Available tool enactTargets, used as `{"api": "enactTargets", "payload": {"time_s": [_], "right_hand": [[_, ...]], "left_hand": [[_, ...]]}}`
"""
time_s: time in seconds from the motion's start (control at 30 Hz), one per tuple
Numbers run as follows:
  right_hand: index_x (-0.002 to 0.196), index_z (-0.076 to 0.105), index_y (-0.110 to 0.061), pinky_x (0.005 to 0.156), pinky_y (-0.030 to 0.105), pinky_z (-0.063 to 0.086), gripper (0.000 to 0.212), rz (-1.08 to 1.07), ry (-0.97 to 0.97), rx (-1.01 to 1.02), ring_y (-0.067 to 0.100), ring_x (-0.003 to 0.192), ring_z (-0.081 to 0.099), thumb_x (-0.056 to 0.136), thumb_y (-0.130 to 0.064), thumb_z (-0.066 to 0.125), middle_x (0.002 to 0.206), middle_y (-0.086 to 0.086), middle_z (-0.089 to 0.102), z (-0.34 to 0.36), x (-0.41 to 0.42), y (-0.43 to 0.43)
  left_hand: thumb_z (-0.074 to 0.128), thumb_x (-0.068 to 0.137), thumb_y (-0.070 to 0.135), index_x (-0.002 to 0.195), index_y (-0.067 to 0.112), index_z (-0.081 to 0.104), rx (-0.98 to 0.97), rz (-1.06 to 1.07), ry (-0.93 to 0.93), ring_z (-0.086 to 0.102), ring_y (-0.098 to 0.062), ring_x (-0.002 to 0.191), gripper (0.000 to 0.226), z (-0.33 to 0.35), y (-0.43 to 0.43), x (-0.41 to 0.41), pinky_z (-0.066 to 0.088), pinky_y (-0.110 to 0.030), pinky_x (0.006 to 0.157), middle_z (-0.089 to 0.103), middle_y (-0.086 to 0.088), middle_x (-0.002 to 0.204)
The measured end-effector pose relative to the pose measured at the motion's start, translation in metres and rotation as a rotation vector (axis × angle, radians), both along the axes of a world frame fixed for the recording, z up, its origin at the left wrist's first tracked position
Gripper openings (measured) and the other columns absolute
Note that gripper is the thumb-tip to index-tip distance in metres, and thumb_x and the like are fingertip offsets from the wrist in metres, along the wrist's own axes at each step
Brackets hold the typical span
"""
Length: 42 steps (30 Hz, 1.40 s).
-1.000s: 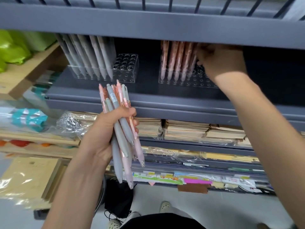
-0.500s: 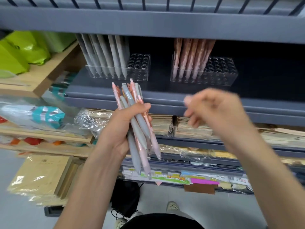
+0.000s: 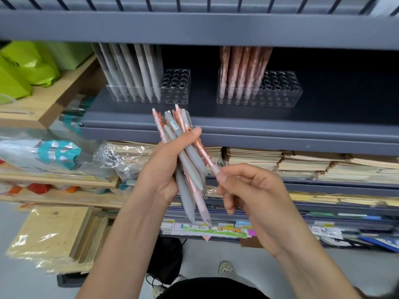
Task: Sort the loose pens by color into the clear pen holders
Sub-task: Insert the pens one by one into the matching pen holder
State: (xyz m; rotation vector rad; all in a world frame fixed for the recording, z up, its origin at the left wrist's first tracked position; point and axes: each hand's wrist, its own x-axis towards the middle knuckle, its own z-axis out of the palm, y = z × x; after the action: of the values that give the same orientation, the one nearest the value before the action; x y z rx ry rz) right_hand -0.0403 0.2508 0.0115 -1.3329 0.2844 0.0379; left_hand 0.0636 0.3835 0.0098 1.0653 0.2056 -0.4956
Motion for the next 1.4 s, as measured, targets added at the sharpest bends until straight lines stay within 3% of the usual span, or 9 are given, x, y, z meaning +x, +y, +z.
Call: {"api": "enactTargets", "payload": {"time_s": [0.1, 0.3, 0.5, 0.63, 0.73, 0.93, 1.2, 1.3, 1.4], "right_hand": [[0.082, 0.076, -0.007, 0.046, 0.023, 0.045, 0.012, -0.019, -0.012, 0.067, 0.015, 0.049, 0.054, 0.077, -0.015, 0.069, 0.066, 0.009, 0.065, -0.003, -0.002, -0.005], [0.089, 0.075, 0.001, 0.043, 0.019, 0.041, 0.022, -0.007, 0.103, 0.414, 0.011, 0.047, 0.048, 0.074, -0.013, 0.067, 0.066, 0.008, 0.060, -0.010, 0.002, -0.018], [0.099, 0.070, 0.007, 0.044, 0.018, 0.047, 0.027, -0.167, 0.083, 0.615, 0.010, 0.050, 0.052, 0.079, -0.010, 0.063, 0.071, 0.009, 0.061, -0.014, 0.005, -0.039], [0.096, 0.073, -0.005, 0.059, 0.022, 0.057, 0.016, -0.159, -0.042, 0.470, 0.016, 0.068, 0.070, 0.088, -0.013, 0.062, 0.089, 0.014, 0.073, -0.010, 0.011, -0.061], [0.095, 0.071, -0.006, 0.070, 0.026, 0.059, 0.015, -0.143, -0.141, 0.291, 0.022, 0.083, 0.073, 0.088, -0.017, 0.063, 0.102, 0.019, 0.073, -0.002, 0.021, -0.077], [0.099, 0.067, -0.004, 0.069, 0.025, 0.058, 0.014, -0.327, -0.214, -0.237, 0.023, 0.080, 0.073, 0.088, -0.012, 0.067, 0.089, 0.009, 0.076, 0.015, 0.058, -0.104], [0.080, 0.067, -0.029, 0.055, 0.030, 0.053, 0.013, -0.436, -0.343, -0.623, 0.013, 0.058, 0.065, 0.085, -0.019, 0.062, 0.084, -0.003, 0.075, 0.032, 0.118, -0.119], [0.072, 0.065, -0.038, 0.068, 0.045, 0.058, 0.020, -0.460, -0.318, -0.850, 0.024, 0.071, 0.067, 0.084, -0.024, 0.056, 0.077, -0.009, 0.072, 0.032, 0.131, -0.118], [0.087, 0.068, -0.023, 0.081, 0.039, 0.055, 0.017, -0.413, -0.240, -1.134, 0.031, 0.088, 0.067, 0.085, -0.032, 0.054, 0.085, -0.003, 0.073, 0.030, 0.143, -0.118]], "left_hand": [[0.083, 0.062, 0.027, 0.070, 0.018, 0.069, -0.033, -0.008, -0.003, 0.062, -0.014, 0.053, 0.018, -0.001, -0.004, -0.002, 0.056, -0.025, 0.054, 0.064, -0.003, 0.070], [0.079, 0.068, 0.027, 0.084, 0.015, 0.062, -0.055, -0.040, -0.069, 0.058, -0.015, 0.056, 0.026, -0.002, -0.010, -0.005, 0.055, -0.026, 0.057, 0.059, -0.004, 0.074], [0.069, 0.081, 0.006, 0.093, 0.010, 0.058, -0.174, -0.018, -0.017, 0.056, -0.014, 0.059, 0.017, -0.004, -0.014, -0.008, 0.054, -0.026, 0.055, 0.056, -0.005, 0.074], [0.058, 0.091, 0.001, 0.091, 0.010, 0.055, -0.172, 0.048, 0.014, 0.055, -0.012, 0.057, 0.010, -0.006, -0.011, -0.005, 0.053, -0.024, 0.052, 0.054, -0.004, 0.070], [0.058, 0.091, 0.002, 0.083, 0.010, 0.058, -0.176, 0.073, 0.020, 0.055, -0.013, 0.057, 0.011, -0.008, -0.009, -0.004, 0.053, -0.024, 0.052, 0.055, -0.004, 0.070], [0.060, 0.088, 0.002, 0.081, 0.010, 0.060, -0.186, 0.083, 0.023, 0.056, -0.013, 0.056, 0.011, -0.010, -0.006, -0.005, 0.054, -0.025, 0.052, 0.057, -0.004, 0.068], [0.059, 0.090, 0.002, 0.083, 0.010, 0.059, -0.166, 0.083, 0.022, 0.057, -0.013, 0.057, 0.011, -0.010, -0.004, -0.008, 0.055, -0.024, 0.053, 0.058, -0.004, 0.068], [0.058, 0.091, 0.002, 0.088, 0.011, 0.056, -0.174, 0.076, 0.017, 0.056, -0.013, 0.058, 0.010, -0.012, -0.001, -0.009, 0.055, -0.024, 0.054, 0.056, -0.003, 0.069], [0.059, 0.089, 0.003, 0.090, 0.012, 0.053, -0.174, 0.076, 0.013, 0.056, -0.012, 0.057, 0.010, -0.012, 0.001, -0.010, 0.054, -0.024, 0.053, 0.055, -0.003, 0.069]]}}
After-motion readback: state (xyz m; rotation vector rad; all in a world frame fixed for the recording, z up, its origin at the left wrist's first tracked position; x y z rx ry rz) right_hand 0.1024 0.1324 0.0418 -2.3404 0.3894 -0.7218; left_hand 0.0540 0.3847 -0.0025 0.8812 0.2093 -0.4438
